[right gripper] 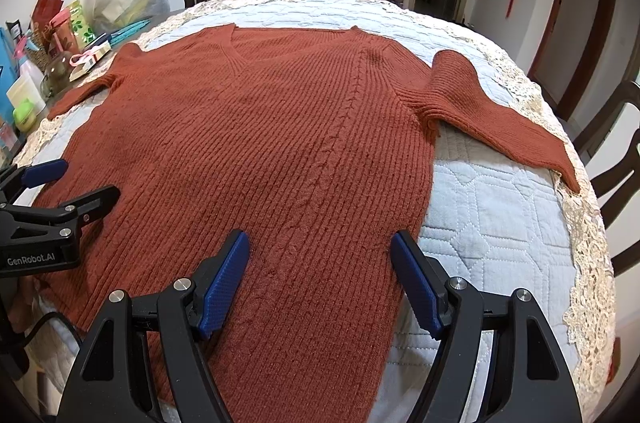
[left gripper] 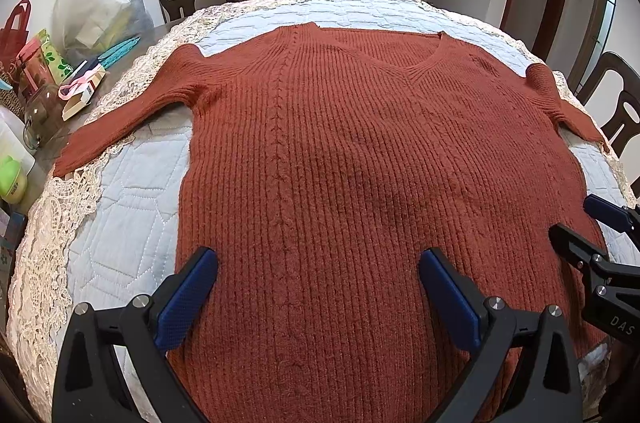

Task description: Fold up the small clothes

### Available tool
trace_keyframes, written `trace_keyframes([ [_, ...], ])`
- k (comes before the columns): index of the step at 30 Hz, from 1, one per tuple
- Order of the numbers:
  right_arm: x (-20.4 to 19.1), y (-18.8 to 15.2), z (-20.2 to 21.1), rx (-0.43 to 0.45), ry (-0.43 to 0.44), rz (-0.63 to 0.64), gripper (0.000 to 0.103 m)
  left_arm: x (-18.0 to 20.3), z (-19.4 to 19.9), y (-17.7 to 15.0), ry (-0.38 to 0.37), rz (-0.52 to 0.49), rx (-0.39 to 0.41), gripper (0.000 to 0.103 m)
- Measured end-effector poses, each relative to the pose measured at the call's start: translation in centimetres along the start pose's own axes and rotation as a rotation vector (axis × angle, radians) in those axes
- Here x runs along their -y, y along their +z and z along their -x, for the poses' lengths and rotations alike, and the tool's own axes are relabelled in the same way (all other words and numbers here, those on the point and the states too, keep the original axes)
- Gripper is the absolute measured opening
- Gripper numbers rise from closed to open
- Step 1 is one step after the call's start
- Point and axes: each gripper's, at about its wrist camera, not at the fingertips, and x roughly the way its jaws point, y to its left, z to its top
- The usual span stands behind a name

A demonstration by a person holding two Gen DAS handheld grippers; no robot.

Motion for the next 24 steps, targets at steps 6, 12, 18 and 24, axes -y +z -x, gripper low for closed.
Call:
trace_keyframes([
  [6, 0.05, 0.08, 0.01, -0.002, -0.002, 0.001, 0.073, 0.02, 0.01, -0.06, 0.0, 0.0, 0.005, 0.103],
  [12, -0.03, 0.11, 0.01, -0.006, -0.006, 0.002, 0.073, 0.1, 0.1, -0.11, 0.002, 0.0, 0.012, 0.103],
  [18, 0.13, 0.15, -0.01, -0.009, -0.008, -0.001, 0.074, 0.24, 0.17, -0.03, 0.004, 0.0, 0.016, 0.103],
  [24, 0.03, 0.19, -0.03, -0.013, -0.015, -0.004, 0.074, 0.22, 0.21, 0.01, 0.004, 0.0, 0.022, 0.103],
])
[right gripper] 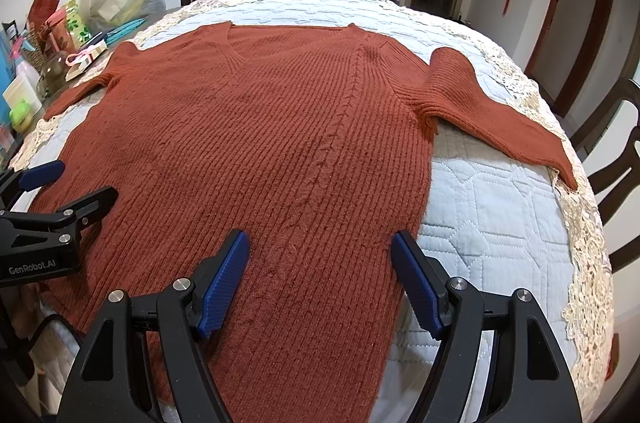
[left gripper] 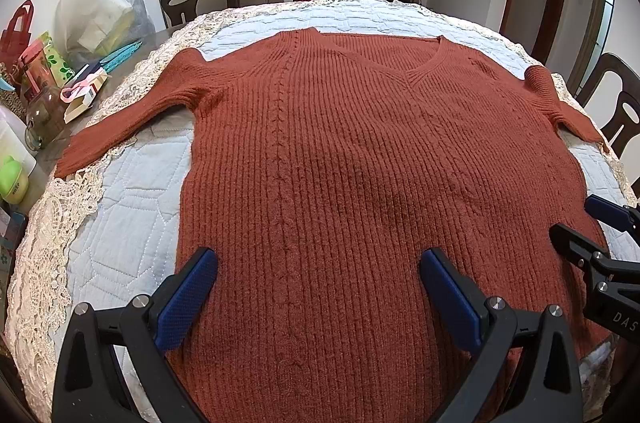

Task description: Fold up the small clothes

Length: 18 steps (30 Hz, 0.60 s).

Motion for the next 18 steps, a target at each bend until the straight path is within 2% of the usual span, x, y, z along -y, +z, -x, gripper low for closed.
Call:
trace_keyframes([
  [18, -0.04, -0.03, 0.06, -0.004, -0.007, -0.004, 0.074, 0.14, 0.02, -0.19, 0.001, 0.0, 0.015, 0.103],
])
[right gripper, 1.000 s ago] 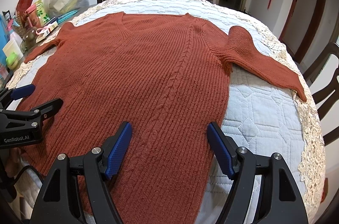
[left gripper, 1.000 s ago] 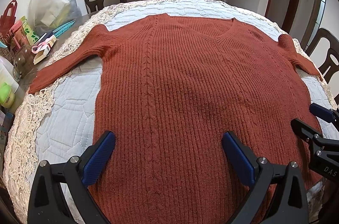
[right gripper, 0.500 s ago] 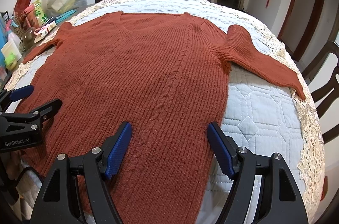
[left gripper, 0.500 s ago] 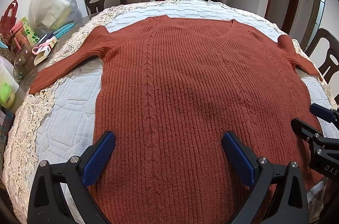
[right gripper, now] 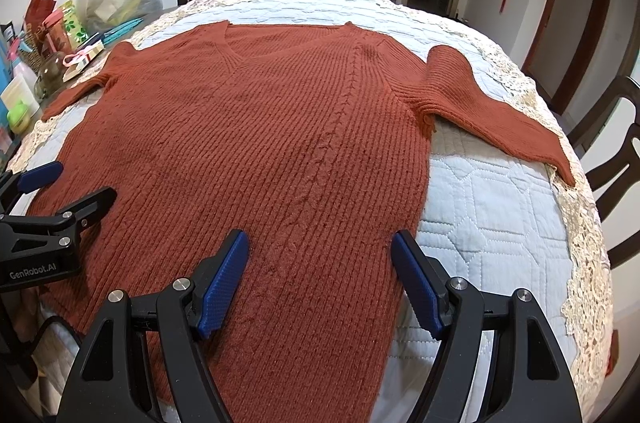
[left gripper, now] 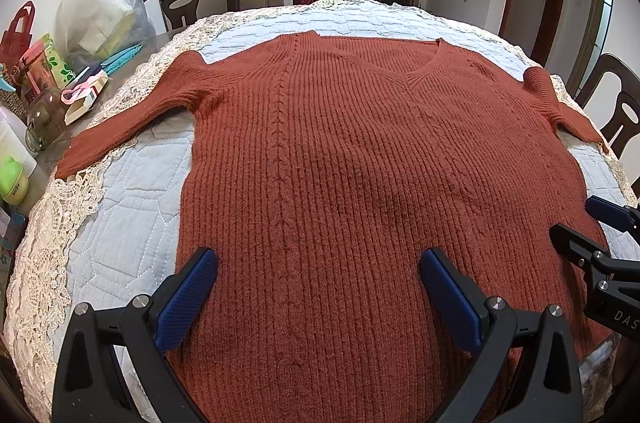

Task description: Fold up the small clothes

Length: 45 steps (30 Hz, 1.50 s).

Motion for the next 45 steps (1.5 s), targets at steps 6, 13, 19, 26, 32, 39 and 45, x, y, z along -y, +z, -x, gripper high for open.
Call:
trace_keyframes([
  [6, 0.16, -0.05, -0.01, -0.001, -0.002, -0.002, 0.074, -0.01, 0.01, -0.02, 0.0, 0.0, 0.0, 0.103],
  [13, 0.15, -0.04, -0.01, -0.001, -0.002, -0.002, 0.074, -0.05, 0.06, 0.08, 0.003, 0.0, 0.003, 0.103],
  [19, 0.15, -0.05, -0.01, -0.002, -0.002, -0.002, 0.074, -0.06, 0.06, 0.05, 0.003, 0.0, 0.003, 0.103],
  [26, 0.16, -0.03, -0.01, -0.001, -0.002, -0.002, 0.074, -0.06, 0.06, 0.0, 0.002, -0.001, 0.003, 0.103],
  [32, 0.19, -0.03, -0.01, -0.002, -0.002, -0.002, 0.074, -0.07, 0.06, -0.03, 0.003, -0.001, 0.004, 0.103],
  [39, 0.21, -0.04, 0.0, 0.0, -0.001, -0.002, 0.074, -0.11, 0.04, 0.0, 0.003, 0.0, 0.004, 0.103],
  [45, 0.2, -0.01, -0.02, -0.002, -0.001, -0.002, 0.074, -0.25, 0.02, 0.07, 0.002, 0.001, 0.006, 0.103],
])
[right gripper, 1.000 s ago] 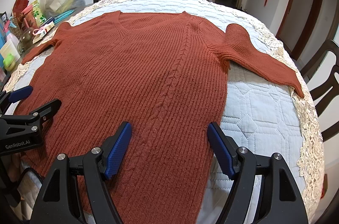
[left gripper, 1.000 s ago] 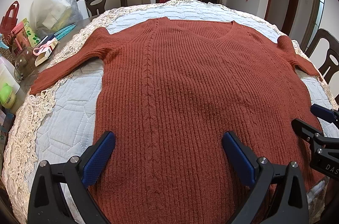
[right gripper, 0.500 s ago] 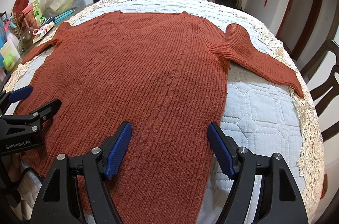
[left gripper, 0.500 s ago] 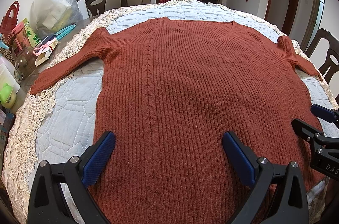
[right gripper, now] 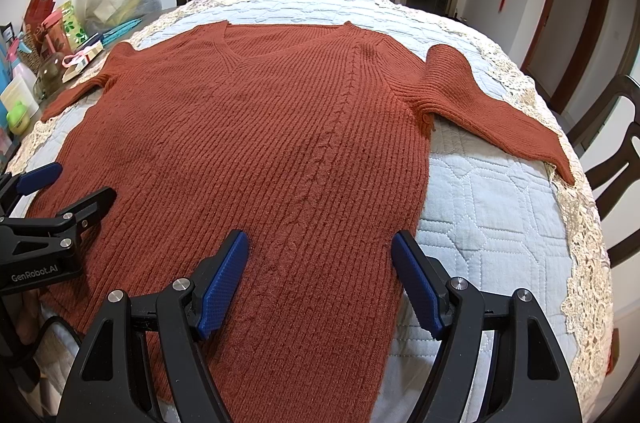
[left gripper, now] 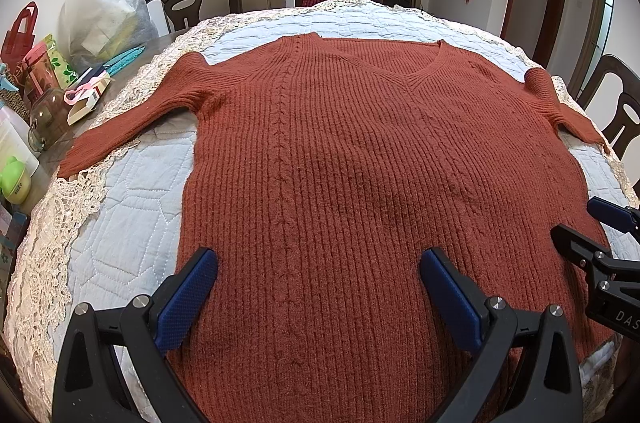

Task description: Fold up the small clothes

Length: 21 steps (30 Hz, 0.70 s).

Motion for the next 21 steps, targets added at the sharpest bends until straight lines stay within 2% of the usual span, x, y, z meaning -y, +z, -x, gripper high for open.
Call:
trace_keyframes([
  [21, 0.1, 0.12, -0.05, -0.02, 0.006, -0.012, 0.074, -0.08, -0.16, -0.25, 0.007, 0.002, 0.014, 0.103],
])
